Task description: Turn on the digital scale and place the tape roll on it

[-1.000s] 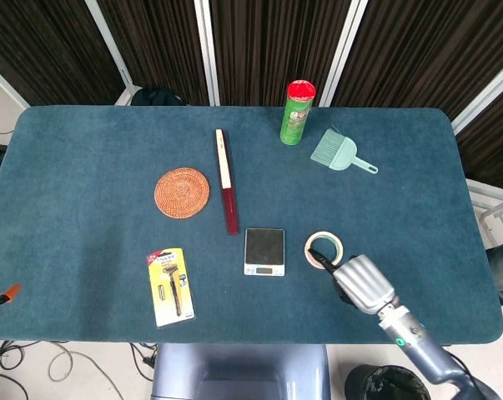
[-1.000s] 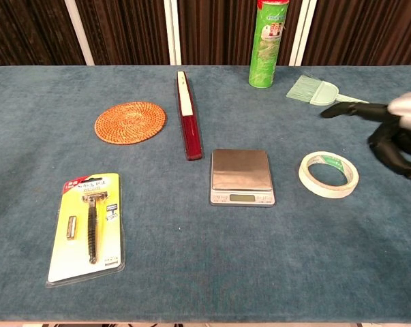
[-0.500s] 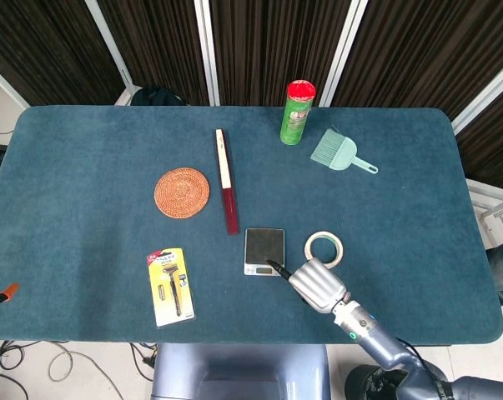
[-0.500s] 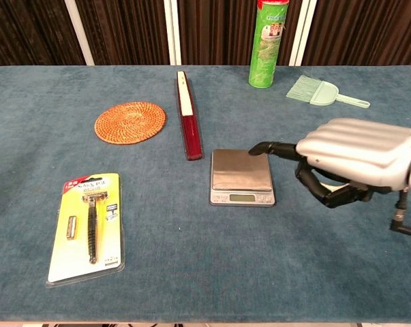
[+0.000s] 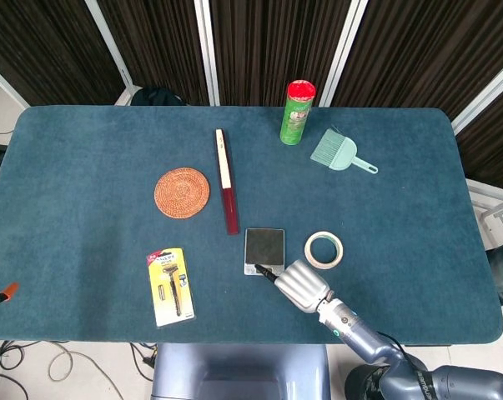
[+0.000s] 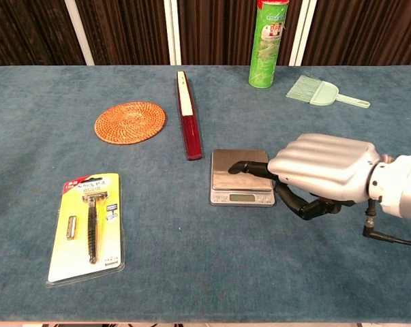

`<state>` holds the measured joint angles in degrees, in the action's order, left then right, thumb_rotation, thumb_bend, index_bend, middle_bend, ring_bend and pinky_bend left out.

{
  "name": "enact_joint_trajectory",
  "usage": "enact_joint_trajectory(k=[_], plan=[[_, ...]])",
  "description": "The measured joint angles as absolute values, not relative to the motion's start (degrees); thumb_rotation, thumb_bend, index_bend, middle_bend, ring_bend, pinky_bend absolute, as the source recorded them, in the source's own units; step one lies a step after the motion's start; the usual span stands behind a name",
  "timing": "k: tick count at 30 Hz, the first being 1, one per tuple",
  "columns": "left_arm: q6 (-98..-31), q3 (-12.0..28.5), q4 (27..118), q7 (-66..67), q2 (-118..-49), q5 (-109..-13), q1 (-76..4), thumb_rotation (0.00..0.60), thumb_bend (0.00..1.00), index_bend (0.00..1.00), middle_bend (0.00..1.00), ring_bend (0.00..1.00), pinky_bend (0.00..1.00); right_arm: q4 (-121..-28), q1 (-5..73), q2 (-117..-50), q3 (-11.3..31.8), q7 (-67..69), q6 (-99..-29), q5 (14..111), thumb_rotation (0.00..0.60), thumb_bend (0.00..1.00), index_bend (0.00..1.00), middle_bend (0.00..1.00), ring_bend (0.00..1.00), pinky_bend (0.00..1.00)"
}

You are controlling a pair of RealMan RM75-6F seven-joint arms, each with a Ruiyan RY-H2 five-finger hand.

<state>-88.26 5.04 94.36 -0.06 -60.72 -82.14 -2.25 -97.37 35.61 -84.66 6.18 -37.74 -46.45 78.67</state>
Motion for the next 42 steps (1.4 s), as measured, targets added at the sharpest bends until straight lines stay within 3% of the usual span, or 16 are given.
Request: enact_joint_trajectory(k=[42], plan=[[-88.03,5.25,94.62,0.26,-60.74,-81.49,-2.33,0.600,0.04,0.00,0.00,0.00,0.00,-93.68,42.49,-90.68,3.81,-44.65,-45.88,66.79,0.600,0.94,0.01,0.74,0.84,0.70]])
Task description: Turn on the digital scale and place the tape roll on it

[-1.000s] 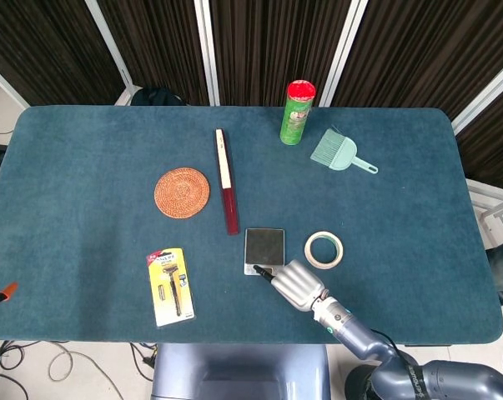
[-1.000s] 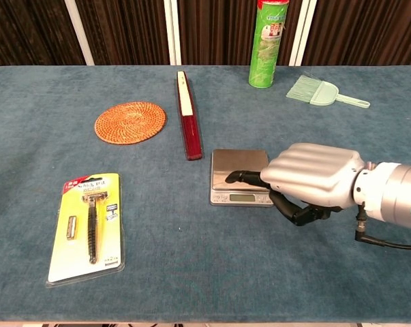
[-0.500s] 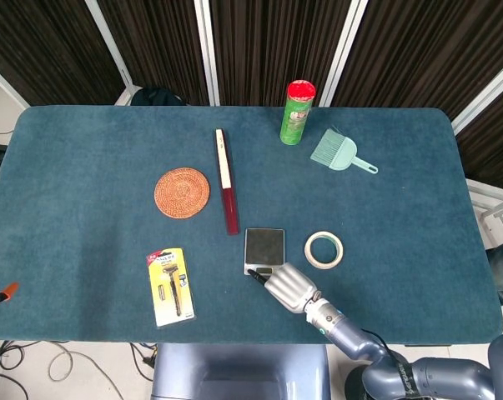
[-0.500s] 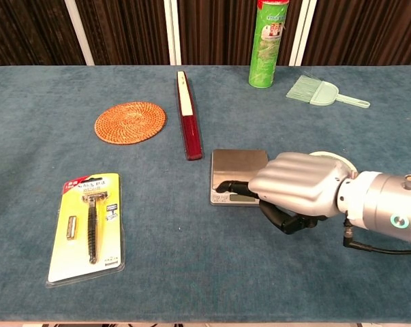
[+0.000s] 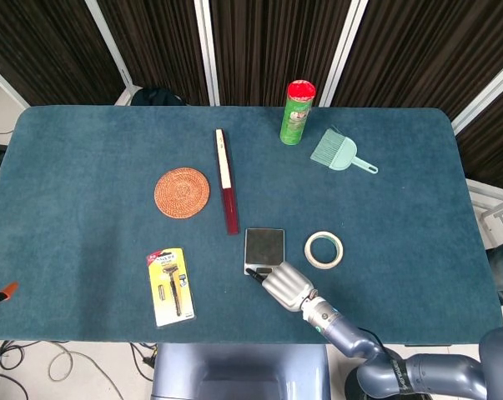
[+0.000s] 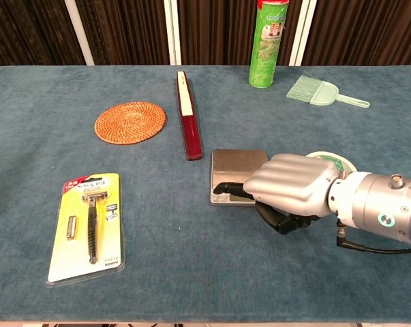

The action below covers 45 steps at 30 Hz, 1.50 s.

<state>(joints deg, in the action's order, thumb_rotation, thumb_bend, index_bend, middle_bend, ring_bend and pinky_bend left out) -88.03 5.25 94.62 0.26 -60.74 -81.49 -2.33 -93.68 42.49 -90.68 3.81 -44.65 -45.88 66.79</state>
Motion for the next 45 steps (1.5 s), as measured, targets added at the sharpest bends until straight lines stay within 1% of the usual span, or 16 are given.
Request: enact_joint_trajectory(k=[34,40,45], plan=[[-87.98,5.41,94.45,0.40,-60.82,-81.15,-2.38,0.600,0.04,0.00,0.00,0.00,0.00,-92.22,45.58,-92.18,1.56,-45.48,-47.02,62.18,0.600,0.94,0.02,0.74,0.84,0.70],[-87.89,5.37,94.43,0.64,-60.91,-81.18,-2.44,0.600,0.04,0.00,0.00,0.00,0.00,-92.24,45.74,-92.02,1.05,-44.94,-47.26,62.30,0.600,0.94,0.06,0.74,0.84,0.70],[-87.89,5.36,94.48,0.82,-60.95,-81.15,-2.44,0.600,0.04,0.00,0.00,0.00,0.00,-91.98,45.81,-92.03,0.62,-44.30,-47.49,62.60,0.600,0.94,0.16,0.74,0.84,0.70]])
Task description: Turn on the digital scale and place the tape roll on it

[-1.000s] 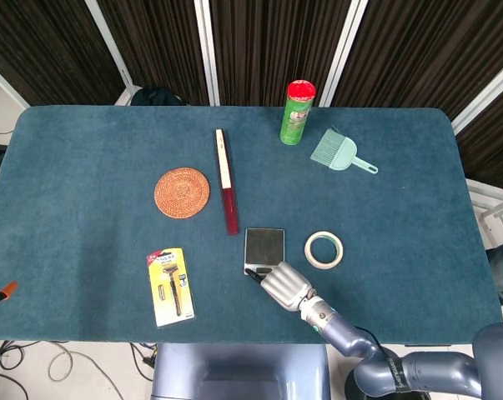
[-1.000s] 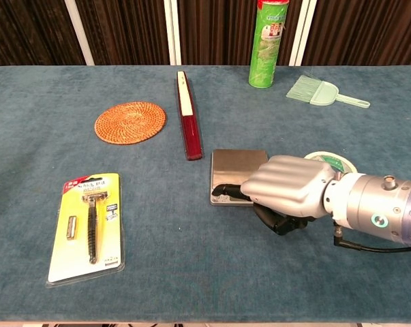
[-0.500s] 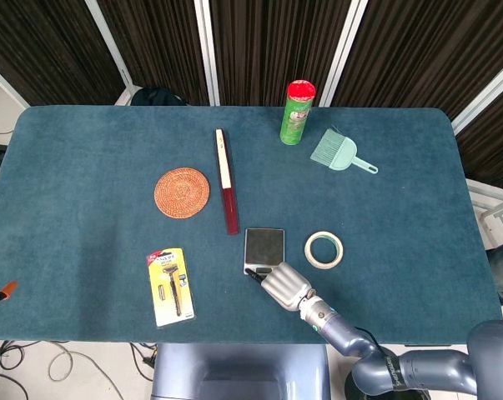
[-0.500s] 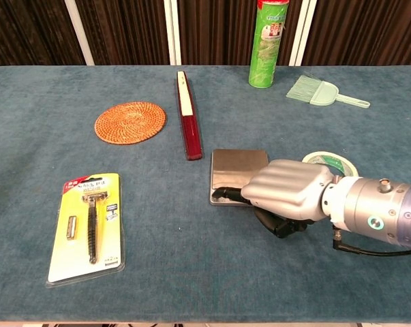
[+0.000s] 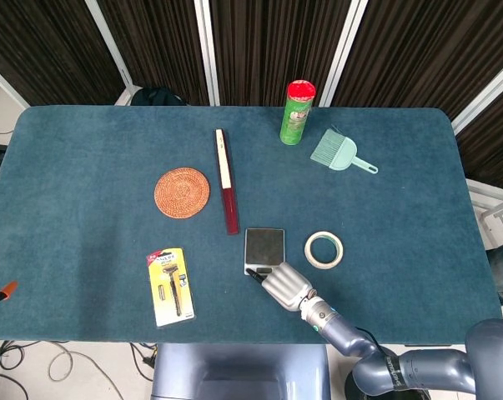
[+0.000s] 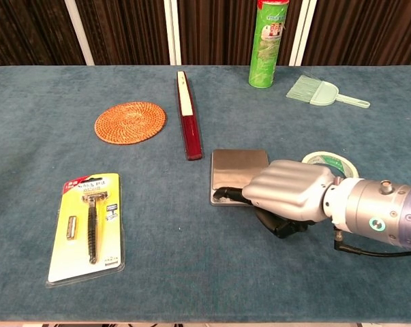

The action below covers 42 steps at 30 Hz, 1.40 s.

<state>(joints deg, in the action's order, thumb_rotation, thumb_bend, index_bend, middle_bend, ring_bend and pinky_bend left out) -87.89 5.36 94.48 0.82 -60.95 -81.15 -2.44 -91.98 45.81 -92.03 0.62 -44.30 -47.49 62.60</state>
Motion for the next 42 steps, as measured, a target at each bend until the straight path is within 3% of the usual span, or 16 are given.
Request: enact_joint_trajectory(k=[14,28,30,33,38,42], plan=[[-87.89,5.42,94.54,0.83,-60.88,-81.00,-2.43,0.600,0.04,0.00,0.00,0.00,0.00,-91.16,46.26,-92.56,-0.27,-43.70,-47.64,62.21,0.600,0.94,0.26,0.74,0.84,0.70],[-87.91,5.40,94.63,0.62,-60.72,-81.01,-2.38,0.600,0.04,0.00,0.00,0.00,0.00,-92.65,46.46,-91.55,1.48,-42.11,-51.06,63.84,0.600,0.94,0.15,0.73,0.80,0.70],[-87.90,5.38,94.63,0.58,-60.70,-81.03,-2.37,0.600,0.04,0.00,0.00,0.00,0.00,-93.35,46.41,-90.97,2.12,-41.62,-51.94,64.17,0.600,0.94,0.13,0.69,0.75,0.70],[-87.86,5.36,94.63,0.67,-60.73,-81.04,-2.39,0.600,0.04,0.00,0.00,0.00,0.00,-94.53,46.35,-89.80,3.16,-40.66,-52.87,64.42,0.600,0.89,0.07,0.50,0.58,0.63],[-87.95,5.32,94.68,0.79,-60.74,-81.12,-2.36,0.600,0.04,0.00,0.00,0.00,0.00,-95.93,46.12,-87.65,4.86,-39.54,-54.35,63.65,0.600,0.63,0.00,0.21,0.26,0.39],[-88.06,5.34,94.69,0.86,-60.77,-81.10,-2.31,0.600,0.04,0.00,0.00,0.00,0.00,-96.34,46.02,-85.59,6.37,-38.71,-54.83,61.18,0.600,0.47,0.00,0.10,0.12,0.45]])
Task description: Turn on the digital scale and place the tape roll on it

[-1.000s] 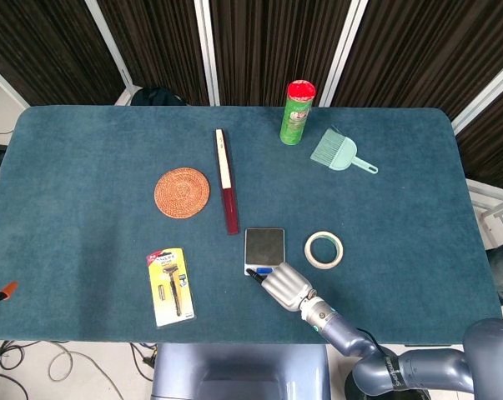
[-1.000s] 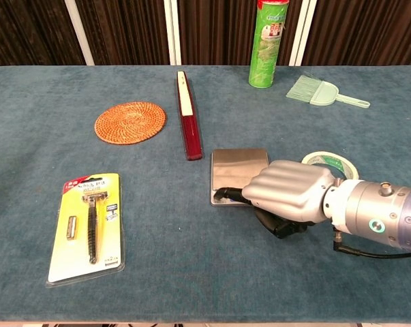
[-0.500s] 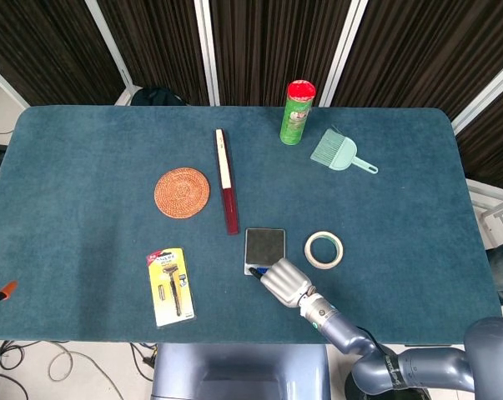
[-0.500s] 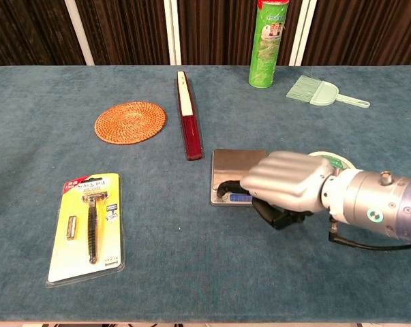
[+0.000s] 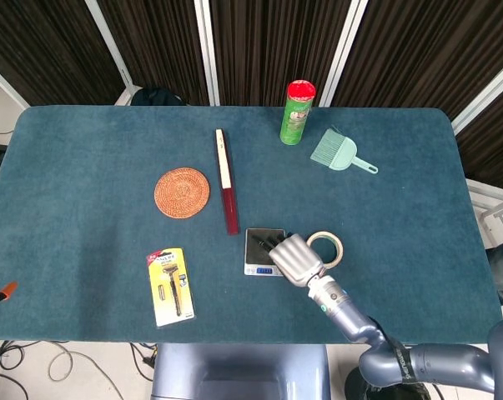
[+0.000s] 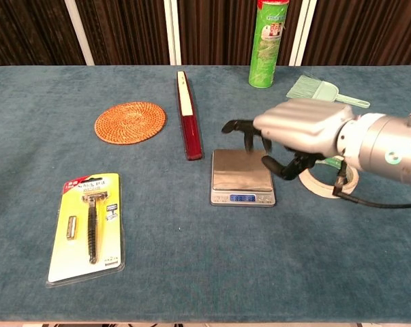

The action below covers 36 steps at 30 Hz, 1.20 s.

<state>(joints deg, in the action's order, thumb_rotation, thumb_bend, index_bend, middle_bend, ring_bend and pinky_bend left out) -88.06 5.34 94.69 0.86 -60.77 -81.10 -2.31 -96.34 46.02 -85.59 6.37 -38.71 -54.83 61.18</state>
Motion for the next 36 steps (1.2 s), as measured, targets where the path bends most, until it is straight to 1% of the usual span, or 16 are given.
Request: enact_joint_trajectory(k=[2,4,5,6,7,8,9,15,21,36], plan=[[-88.10,5.34,94.70,0.89,-60.79,-81.13,-2.30,0.600,0.04,0.00,0.00,0.00,0.00,-96.15,45.99,-84.61,6.77,-38.02,-54.75,60.15,0.600,0.43,0.00,0.07,0.08,0.49],[-88.14,5.35,94.71,0.98,-60.82,-81.13,-2.29,0.600,0.04,0.00,0.00,0.00,0.00,-95.85,45.94,-83.54,6.96,-37.10,-54.18,59.05,0.600,0.40,0.00,0.05,0.06,0.52],[-88.15,5.35,94.70,1.04,-60.85,-81.12,-2.29,0.600,0.04,0.00,0.00,0.00,0.00,-95.75,45.92,-83.08,6.97,-36.73,-53.81,58.58,0.600,0.40,0.00,0.05,0.05,0.47],[-88.17,5.36,94.70,1.10,-60.87,-81.11,-2.29,0.600,0.04,0.00,0.00,0.00,0.00,-95.65,45.87,-82.46,6.92,-36.24,-53.27,57.94,0.600,0.40,0.00,0.05,0.05,0.39],[-88.18,5.36,94.70,1.15,-60.90,-81.09,-2.28,0.600,0.04,0.00,0.00,0.00,0.00,-95.59,45.84,-81.98,6.85,-35.85,-52.87,57.50,0.600,0.40,0.00,0.04,0.05,0.28],[-88.19,5.36,94.70,1.22,-60.93,-81.08,-2.28,0.600,0.04,0.00,0.00,0.00,0.00,-95.53,45.80,-81.50,6.72,-35.51,-52.49,57.20,0.600,0.39,0.00,0.04,0.04,0.14],[-88.19,5.36,94.70,1.29,-60.95,-81.07,-2.28,0.600,0.04,0.00,0.00,0.00,0.00,-95.44,45.73,-80.95,6.45,-35.18,-52.09,56.95,0.600,0.39,0.00,0.04,0.04,0.10],[-88.18,5.29,94.73,1.97,-61.22,-81.12,-2.32,0.600,0.04,0.00,0.00,0.00,0.00,-95.21,45.10,-79.64,4.64,-33.66,-51.05,56.93,0.600,0.39,0.00,0.04,0.04,0.08],[-88.32,5.34,94.75,2.30,-61.36,-81.06,-2.31,0.600,0.04,0.00,0.00,0.00,0.00,-93.56,44.79,-79.72,3.31,-32.75,-49.97,56.28,0.600,0.39,0.00,0.04,0.04,0.06],[-87.98,5.28,94.68,3.37,-61.75,-80.85,-2.47,0.600,0.04,0.00,0.00,0.00,0.00,-89.89,44.41,-80.66,1.83,-30.72,-48.62,55.93,0.600,0.39,0.00,0.04,0.04,0.05]])
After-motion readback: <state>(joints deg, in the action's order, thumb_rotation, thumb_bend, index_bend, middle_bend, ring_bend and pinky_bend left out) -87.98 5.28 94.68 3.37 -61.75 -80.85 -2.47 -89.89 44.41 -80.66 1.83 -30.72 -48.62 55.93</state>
